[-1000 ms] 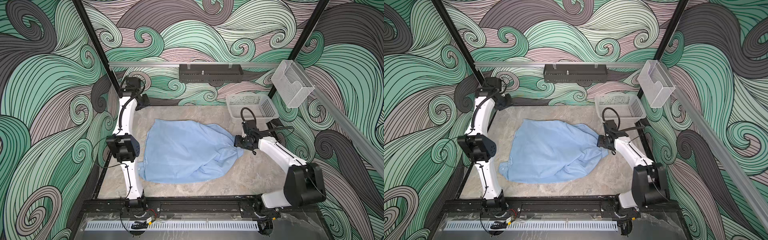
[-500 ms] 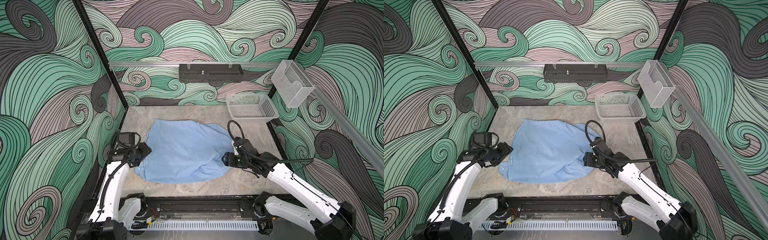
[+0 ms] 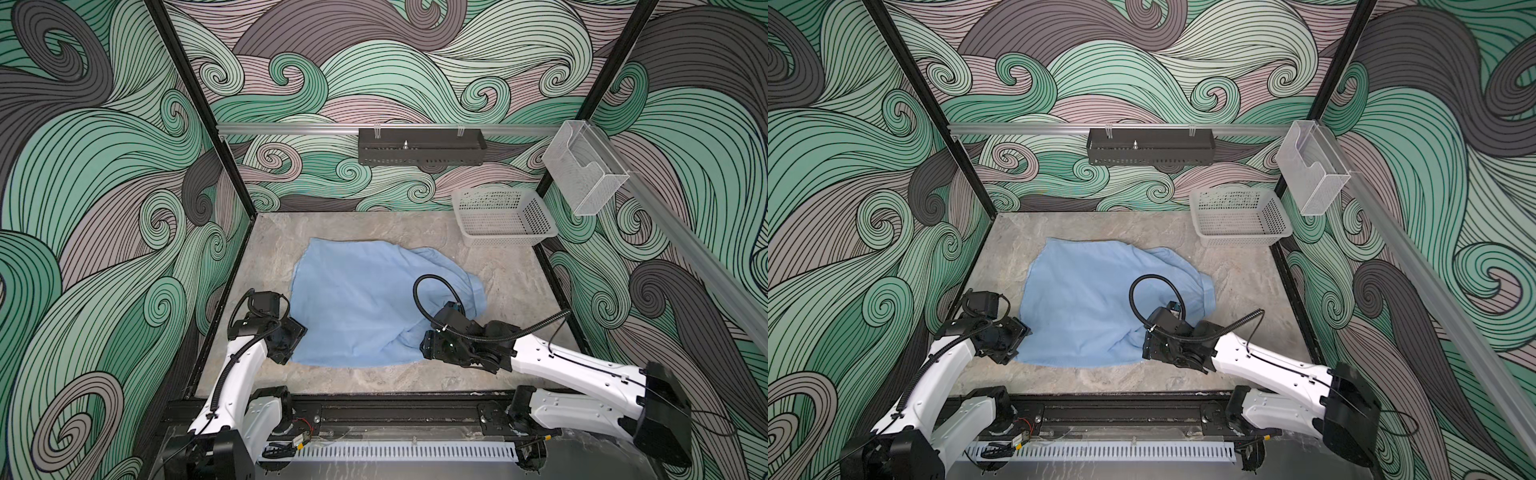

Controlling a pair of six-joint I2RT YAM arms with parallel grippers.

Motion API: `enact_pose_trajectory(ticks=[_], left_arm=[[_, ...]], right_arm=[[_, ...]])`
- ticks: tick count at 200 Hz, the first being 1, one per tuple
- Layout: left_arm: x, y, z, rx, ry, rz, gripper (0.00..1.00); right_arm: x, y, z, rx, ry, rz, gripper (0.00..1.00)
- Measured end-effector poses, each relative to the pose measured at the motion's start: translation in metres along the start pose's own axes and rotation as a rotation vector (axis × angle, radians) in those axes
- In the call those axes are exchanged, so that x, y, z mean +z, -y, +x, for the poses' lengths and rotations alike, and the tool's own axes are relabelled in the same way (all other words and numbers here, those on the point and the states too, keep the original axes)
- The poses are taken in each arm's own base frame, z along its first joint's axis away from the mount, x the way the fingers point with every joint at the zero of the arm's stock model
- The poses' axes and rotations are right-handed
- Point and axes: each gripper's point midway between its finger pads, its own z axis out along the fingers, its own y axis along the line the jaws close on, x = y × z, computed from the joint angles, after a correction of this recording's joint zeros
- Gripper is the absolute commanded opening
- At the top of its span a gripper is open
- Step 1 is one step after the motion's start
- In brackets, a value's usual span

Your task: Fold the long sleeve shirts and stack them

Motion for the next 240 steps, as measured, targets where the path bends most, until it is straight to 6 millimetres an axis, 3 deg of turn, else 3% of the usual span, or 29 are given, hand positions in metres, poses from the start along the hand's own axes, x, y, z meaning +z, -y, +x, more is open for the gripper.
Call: enact_pose_trajectory(ticks=[38,69,101,115,122,142,159,186,215,240], left_arm=[[0.003,-0.008,-0.006,-0.008,0.036,-0.036,0.57],[0.011,-0.013,-0.012,-0.009,0.057,-0.069,0.36],[0.02,-0.01,-0.018,-0.003,0.058,-0.085,0.18],[0.024,-0.009,-0.02,-0.002,0.053,-0.092,0.07],[0.026,-0.009,-0.02,-0.002,0.048,-0.099,0.0],[0.03,-0.006,-0.023,0.008,0.038,-0.109,0.0],[0.026,0.001,-0.027,0.011,0.046,-0.093,0.0],[0.0,0.038,-0.048,0.039,0.11,-0.008,0.0],[-0.063,0.099,-0.088,0.111,0.274,0.142,0.0],[-0.102,0.128,-0.109,0.141,0.362,0.217,0.0]], right_arm=[[0.023,-0.007,0.02,0.005,-0.048,0.043,0.82],[0.046,-0.015,0.026,0.013,-0.069,0.077,0.81],[0.061,-0.028,0.017,0.028,-0.034,0.075,0.7],[0.063,-0.03,0.012,0.041,-0.013,0.071,0.57],[0.064,-0.031,0.011,0.044,-0.007,0.069,0.43],[0.065,-0.031,0.006,0.058,0.004,0.062,0.13],[0.064,-0.027,0.001,0.073,0.005,0.06,0.02],[0.039,-0.019,-0.023,0.093,0.028,0.012,0.0],[-0.016,-0.001,-0.061,0.114,0.112,-0.068,0.0],[-0.056,0.02,-0.084,0.11,0.153,-0.076,0.0]])
